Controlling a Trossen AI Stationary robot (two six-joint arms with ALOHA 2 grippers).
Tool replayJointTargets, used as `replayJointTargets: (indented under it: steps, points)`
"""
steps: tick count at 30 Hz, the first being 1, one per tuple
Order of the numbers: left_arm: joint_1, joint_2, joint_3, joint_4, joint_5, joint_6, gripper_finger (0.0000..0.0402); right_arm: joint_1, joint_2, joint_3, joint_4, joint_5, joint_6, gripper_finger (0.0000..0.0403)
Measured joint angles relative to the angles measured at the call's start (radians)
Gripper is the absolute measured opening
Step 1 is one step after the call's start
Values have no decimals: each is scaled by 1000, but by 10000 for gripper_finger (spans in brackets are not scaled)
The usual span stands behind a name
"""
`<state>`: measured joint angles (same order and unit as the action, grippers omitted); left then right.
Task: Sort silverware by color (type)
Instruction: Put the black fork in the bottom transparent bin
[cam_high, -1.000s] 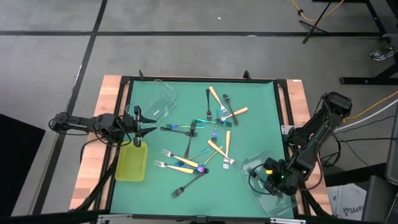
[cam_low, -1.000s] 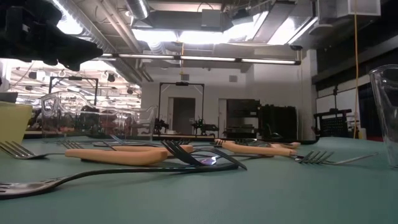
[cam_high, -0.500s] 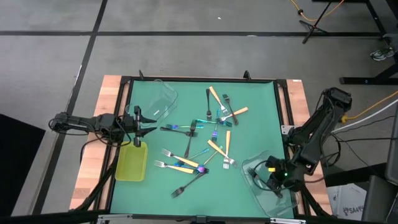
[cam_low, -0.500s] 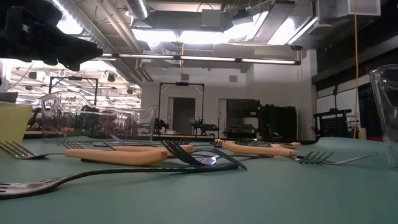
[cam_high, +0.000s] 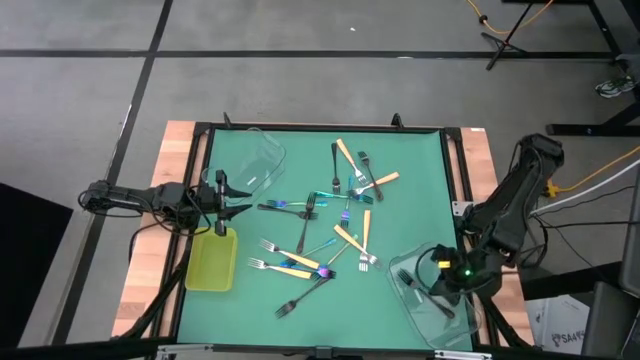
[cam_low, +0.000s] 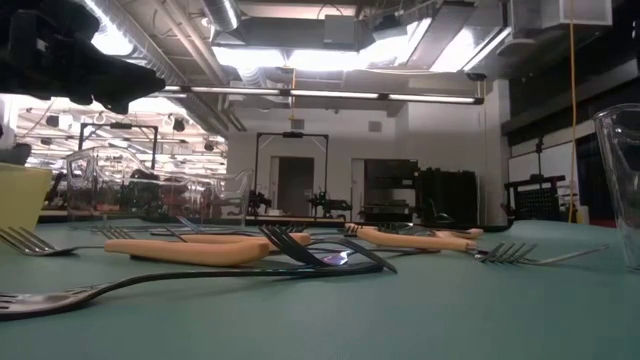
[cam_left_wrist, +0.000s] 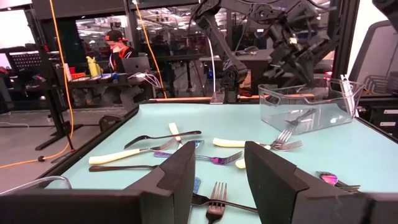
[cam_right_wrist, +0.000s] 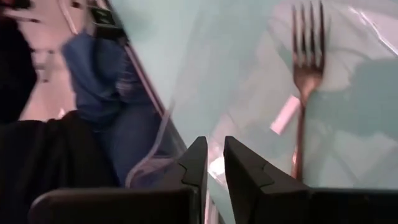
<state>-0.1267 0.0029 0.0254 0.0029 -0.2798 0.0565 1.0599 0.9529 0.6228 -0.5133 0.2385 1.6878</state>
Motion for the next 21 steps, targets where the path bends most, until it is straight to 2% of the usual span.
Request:
replayJointTargets:
  steps: [5, 18, 21]
  points:
    - [0, 0, 0, 0, 0, 0, 133, 0, -71, 0, 0, 131, -90, 44]
    - [0, 0, 0, 0, 0, 0, 133, 0, -178, 1, 0, 645, -447, 44]
    - [0, 0, 0, 0, 0, 0, 133, 0, -183, 1, 0, 728, -521, 44]
